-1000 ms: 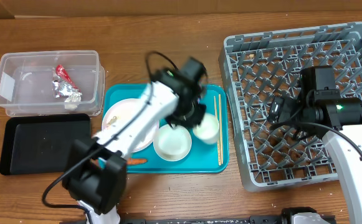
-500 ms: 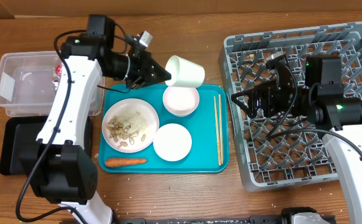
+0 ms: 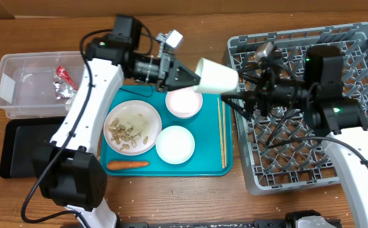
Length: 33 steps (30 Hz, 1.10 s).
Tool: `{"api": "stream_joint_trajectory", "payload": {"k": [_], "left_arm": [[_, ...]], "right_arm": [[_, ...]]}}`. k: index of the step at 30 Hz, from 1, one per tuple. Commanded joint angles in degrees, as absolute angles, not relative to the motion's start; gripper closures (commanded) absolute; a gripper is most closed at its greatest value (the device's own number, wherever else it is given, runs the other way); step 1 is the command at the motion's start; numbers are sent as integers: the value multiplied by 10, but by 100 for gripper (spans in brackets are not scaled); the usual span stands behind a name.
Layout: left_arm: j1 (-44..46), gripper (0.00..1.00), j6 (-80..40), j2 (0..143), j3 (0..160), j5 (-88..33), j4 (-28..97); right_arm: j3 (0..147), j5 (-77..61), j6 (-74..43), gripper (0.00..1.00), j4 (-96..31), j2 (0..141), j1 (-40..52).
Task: Sort waste into correct bins and load items into the dishwasher
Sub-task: 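Lift the cup and hand it to the right gripper over the rack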
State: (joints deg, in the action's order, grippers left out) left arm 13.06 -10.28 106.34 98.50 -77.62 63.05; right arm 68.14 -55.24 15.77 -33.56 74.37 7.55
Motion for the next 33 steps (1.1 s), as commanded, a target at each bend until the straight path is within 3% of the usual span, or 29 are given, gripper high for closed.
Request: {"api": "stream_joint_trajectory", "payload": {"k": [1,5,13,27,33], "left_arm": [[150,96,-94,1054,991,-804,623],[164,96,-94,1054,991,-804,621],[166,96,-94,1054,991,-789,622],[165,96,-94,1054,991,-769,625],[165,96,-94,1054,991,-769,625]], "right_arm": [[694,-567,165,0,-322,741,95],[694,-567,165,0,-310,741,110],[694,-567,165,12,-306,741,112],[694,-567,166,14,-281,741,112],[694,-567,165,23,-283,741,112]]}}
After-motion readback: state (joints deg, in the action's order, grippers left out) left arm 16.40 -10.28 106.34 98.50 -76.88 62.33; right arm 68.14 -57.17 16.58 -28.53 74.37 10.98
